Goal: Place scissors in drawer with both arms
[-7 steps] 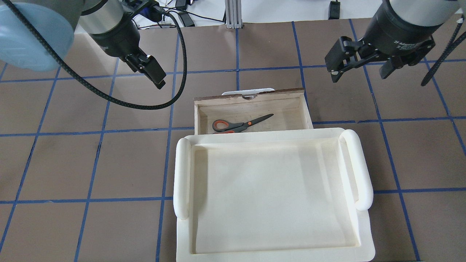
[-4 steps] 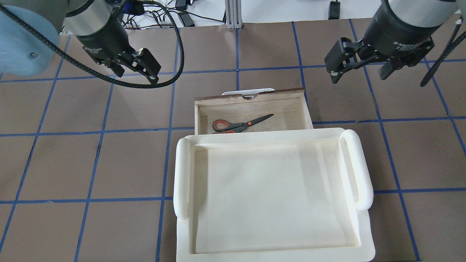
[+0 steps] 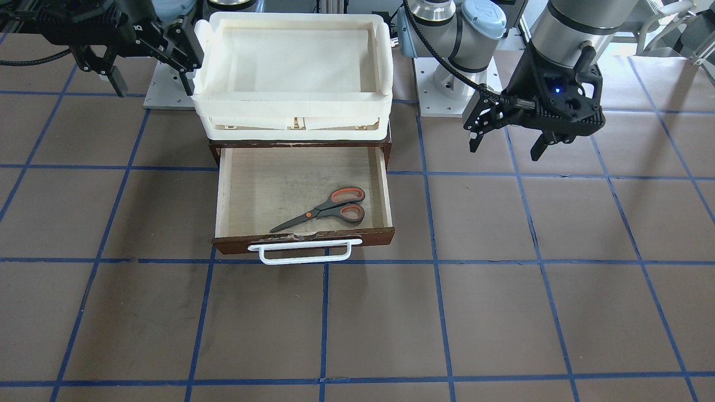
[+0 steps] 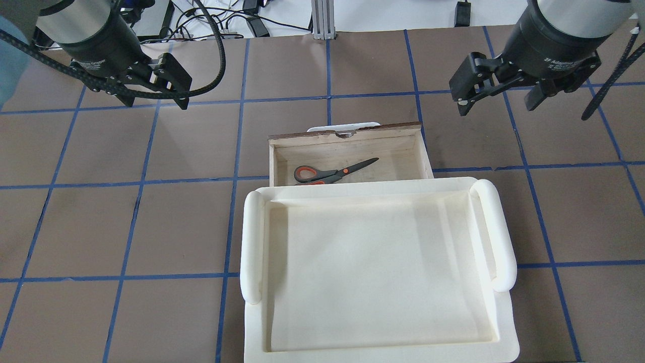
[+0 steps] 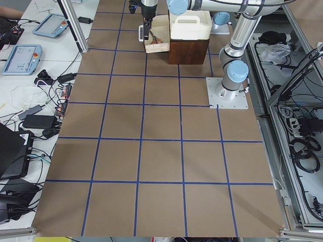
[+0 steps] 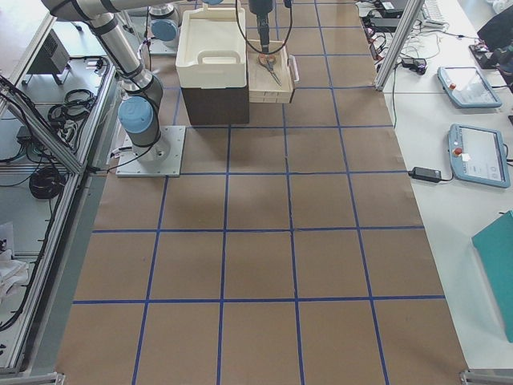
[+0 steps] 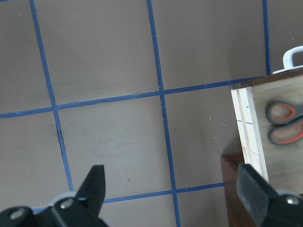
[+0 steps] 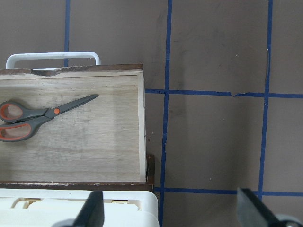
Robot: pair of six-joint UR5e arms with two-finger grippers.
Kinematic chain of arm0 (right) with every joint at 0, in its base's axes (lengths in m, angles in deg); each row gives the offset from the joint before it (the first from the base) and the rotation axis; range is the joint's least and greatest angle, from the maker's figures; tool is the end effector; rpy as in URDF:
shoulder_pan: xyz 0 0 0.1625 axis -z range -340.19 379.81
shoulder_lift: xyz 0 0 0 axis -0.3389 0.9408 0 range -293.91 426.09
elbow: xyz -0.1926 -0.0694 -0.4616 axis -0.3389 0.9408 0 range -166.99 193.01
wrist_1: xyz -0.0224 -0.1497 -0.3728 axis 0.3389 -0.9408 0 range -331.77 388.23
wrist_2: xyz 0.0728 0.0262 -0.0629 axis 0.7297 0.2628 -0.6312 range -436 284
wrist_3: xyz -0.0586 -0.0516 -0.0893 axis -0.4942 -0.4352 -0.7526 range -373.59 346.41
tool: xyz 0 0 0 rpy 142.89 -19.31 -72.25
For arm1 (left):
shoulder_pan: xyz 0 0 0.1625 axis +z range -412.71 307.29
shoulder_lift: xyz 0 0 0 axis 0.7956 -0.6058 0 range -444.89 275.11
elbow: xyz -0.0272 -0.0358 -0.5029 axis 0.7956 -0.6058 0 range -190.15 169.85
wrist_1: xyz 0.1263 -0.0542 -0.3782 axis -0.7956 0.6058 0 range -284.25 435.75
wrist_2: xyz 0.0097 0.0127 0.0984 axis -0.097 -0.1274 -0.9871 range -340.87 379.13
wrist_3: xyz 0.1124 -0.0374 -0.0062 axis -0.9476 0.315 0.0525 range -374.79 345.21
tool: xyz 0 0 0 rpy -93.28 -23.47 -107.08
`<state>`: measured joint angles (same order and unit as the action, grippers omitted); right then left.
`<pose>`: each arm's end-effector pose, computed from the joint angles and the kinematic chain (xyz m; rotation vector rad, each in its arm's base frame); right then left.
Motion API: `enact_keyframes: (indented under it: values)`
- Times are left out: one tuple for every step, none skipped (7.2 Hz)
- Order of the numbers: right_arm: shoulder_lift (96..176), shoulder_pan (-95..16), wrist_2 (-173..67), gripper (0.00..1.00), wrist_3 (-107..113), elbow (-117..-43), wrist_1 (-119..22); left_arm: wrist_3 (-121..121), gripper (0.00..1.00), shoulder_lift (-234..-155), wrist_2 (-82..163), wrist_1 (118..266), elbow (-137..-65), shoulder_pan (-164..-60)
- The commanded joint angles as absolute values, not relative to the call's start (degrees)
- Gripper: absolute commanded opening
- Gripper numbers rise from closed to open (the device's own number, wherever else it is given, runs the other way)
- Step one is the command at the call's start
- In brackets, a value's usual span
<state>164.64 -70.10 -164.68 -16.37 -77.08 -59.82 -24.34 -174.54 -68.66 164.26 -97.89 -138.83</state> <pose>0.1354 -0.4132 0.6112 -0.0752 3.1154 -0.1784 -0.1049 -0.4923 0.5736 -0.1558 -3.1055 0.1174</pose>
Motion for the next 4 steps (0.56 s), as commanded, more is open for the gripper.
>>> enact_keyframes:
  values:
    - [164.61,-70.1,-164.68,1.0,-16.58,-77.08,-59.83,-23.67,1.0,-174.27,-68.24,165.22,-98.04,-137.7]
    - [164.52,-70.1,-164.68,1.0,-16.67,-77.08,-59.83,-22.89,1.0,-174.27,-68.06,165.22,-98.04,-137.79]
    - [164.52,-70.1,-164.68,1.0,-16.67,-77.08,-59.83,-22.79,1.0,-174.36,-68.23,165.13,-97.95,-137.88]
    - [164.52,-70.1,-164.68,1.0,-16.67,-77.08,-59.83,-22.53,1.0,-174.1,-68.32,165.13,-97.95,-138.4]
